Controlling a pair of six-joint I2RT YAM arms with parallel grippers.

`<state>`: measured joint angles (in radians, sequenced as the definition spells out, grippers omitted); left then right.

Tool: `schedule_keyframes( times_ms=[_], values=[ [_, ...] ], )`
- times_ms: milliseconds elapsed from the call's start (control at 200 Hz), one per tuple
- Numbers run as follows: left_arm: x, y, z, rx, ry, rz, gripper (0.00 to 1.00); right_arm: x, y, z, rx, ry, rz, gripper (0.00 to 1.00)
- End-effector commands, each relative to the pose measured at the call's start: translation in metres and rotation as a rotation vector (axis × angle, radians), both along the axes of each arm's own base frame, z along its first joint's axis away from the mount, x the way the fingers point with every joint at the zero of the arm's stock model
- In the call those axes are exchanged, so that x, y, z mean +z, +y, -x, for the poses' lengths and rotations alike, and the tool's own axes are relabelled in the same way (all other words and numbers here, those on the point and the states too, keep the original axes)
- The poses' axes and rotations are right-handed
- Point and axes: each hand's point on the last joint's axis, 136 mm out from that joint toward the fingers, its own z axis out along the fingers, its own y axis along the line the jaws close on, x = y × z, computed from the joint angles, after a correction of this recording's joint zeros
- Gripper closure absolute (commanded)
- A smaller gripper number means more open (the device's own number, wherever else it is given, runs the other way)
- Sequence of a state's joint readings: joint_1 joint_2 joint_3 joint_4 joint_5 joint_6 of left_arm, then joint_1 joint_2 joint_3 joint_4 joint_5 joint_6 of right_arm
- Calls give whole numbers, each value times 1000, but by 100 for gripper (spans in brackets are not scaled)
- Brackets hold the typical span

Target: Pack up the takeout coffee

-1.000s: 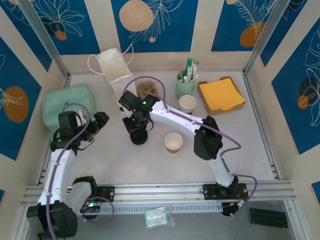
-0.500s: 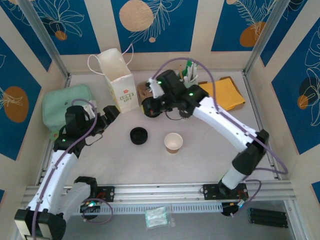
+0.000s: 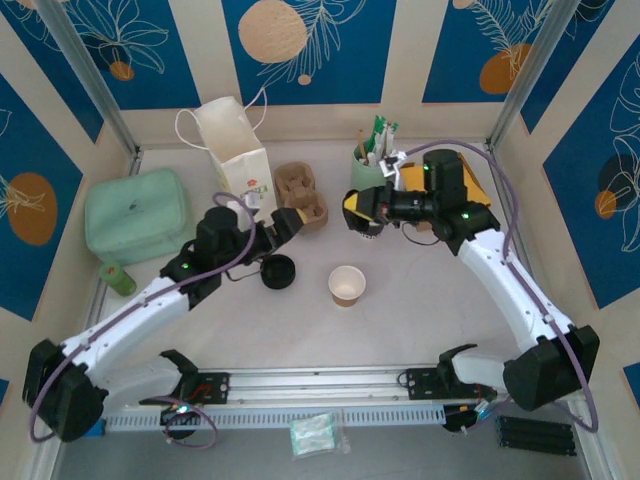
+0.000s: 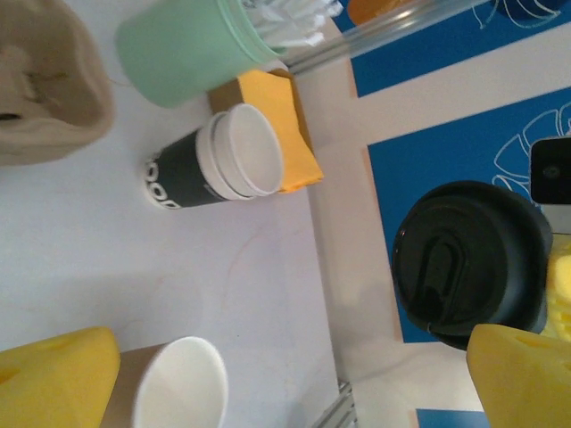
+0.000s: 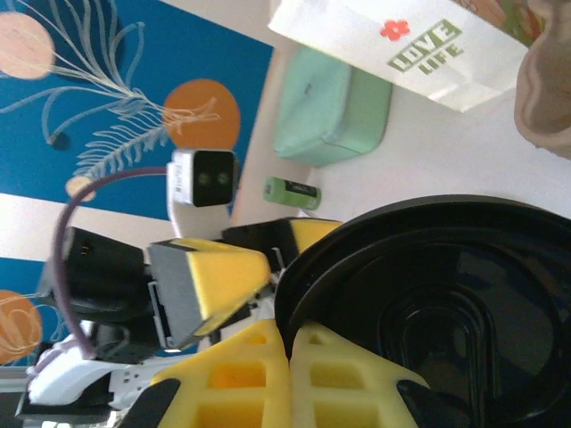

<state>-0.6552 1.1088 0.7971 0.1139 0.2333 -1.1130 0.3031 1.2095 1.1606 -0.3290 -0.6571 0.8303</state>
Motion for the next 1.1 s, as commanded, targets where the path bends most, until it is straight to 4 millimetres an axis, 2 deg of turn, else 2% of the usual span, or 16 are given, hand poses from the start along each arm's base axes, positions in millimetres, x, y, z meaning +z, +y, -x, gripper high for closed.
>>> schedule_keyframes(
  times_ms=[0, 150, 330, 565, 790, 1095],
  values=[
    [52, -24, -11, 21, -103, 178, 1, 23, -7, 11, 71, -12, -129, 95],
    [65, -47, -19, 43, -92, 318, 1, 23, -17, 9, 78, -20, -176, 96],
    [77, -60, -24, 80, -55, 489, 0, 23, -18, 5, 100, -73, -214, 98],
    [86, -63, -20, 112, -11, 632, 0, 39, -14, 5, 154, -181, -248, 99],
    [98, -62, -18, 106, 2, 716, 1, 53, -1, 8, 200, -248, -261, 99],
    [92, -70, -17, 83, 31, 748, 1, 58, 9, 3, 208, -258, -275, 100]
  ],
)
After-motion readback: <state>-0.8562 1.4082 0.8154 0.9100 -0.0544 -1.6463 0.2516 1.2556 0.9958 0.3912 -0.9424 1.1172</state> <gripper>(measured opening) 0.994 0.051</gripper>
